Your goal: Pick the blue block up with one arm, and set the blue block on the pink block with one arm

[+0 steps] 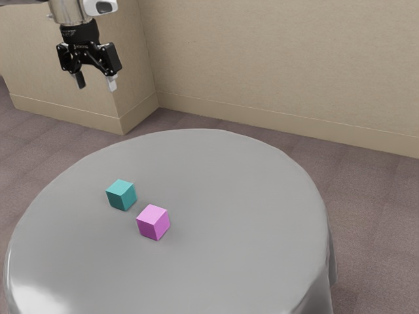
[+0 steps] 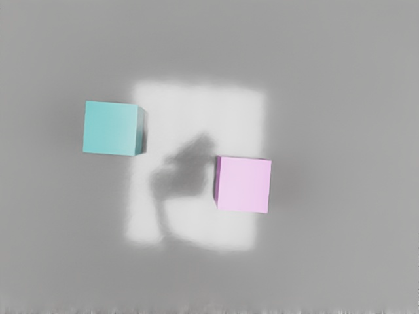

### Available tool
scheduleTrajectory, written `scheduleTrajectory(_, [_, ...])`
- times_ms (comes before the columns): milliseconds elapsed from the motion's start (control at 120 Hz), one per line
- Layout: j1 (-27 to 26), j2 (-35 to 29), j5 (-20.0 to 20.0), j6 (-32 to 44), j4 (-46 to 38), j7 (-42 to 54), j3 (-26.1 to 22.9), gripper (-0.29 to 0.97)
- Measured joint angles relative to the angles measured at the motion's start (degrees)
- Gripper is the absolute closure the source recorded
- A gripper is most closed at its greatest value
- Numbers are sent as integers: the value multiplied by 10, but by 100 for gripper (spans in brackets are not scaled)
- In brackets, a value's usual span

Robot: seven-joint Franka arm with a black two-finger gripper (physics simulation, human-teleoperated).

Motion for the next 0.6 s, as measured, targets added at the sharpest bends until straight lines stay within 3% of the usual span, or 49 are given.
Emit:
scheduleTrajectory(83, [-17,0,-7,-4,0,0,27,0])
scheduleTrajectory(233, [-21,-1,-12,-9,3,1,33,0])
scheduleTrajectory(342, [-25,-28,-11,-37,109,1,25,0])
scheduleTrajectory(467, [-41,-36,-7,-62,135,1,-2,0])
scheduleTrajectory(600, [-41,-26,80,-75,132,1,-61,0])
